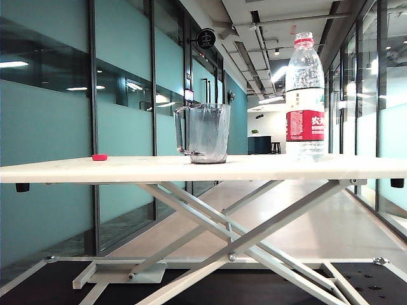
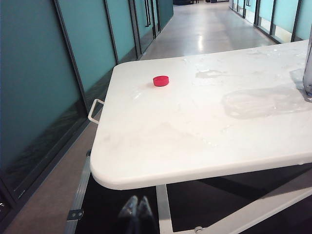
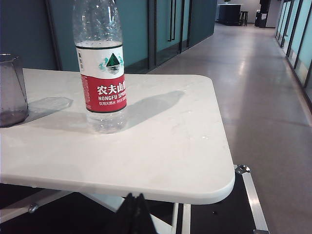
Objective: Pick up the mineral water bottle on the table and pour water into the mug until it's half full.
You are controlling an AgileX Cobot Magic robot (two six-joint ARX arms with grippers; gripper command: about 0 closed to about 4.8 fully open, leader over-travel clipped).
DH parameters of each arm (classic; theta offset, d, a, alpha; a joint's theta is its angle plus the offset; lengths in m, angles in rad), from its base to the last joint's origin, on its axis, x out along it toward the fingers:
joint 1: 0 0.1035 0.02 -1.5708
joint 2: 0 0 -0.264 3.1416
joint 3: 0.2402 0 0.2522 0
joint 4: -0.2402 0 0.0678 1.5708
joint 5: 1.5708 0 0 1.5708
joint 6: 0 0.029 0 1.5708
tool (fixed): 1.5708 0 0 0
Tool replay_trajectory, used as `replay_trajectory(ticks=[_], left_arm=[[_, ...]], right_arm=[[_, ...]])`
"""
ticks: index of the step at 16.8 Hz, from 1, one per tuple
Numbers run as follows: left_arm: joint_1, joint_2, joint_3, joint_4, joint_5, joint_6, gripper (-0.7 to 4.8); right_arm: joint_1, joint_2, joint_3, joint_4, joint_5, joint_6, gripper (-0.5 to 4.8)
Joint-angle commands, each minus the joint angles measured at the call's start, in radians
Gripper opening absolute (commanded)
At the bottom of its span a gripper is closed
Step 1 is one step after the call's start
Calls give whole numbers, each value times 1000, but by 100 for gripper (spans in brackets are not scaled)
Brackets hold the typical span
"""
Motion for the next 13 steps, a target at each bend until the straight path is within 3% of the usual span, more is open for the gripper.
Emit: replay_trajectory(ticks=[1,7,9,11,13], left_arm=[[1,0,2,6,0,0,-5],[0,0,2,6,18,-2,-5],[0,0,2,7,175,-40,-5],[0,0,2,7,448,-45,-5],[0,0,2,6,526,-46,-5]], right_arm=[[-2,-2,-2,16,0,-2,-5],[-1,-2,-2,17,-1,-1,-5],[0,-2,-2,17,-38,0,-5],[0,-2,-2,17,-197,0,-6],[0,-2,-2,18,-301,0,-5]])
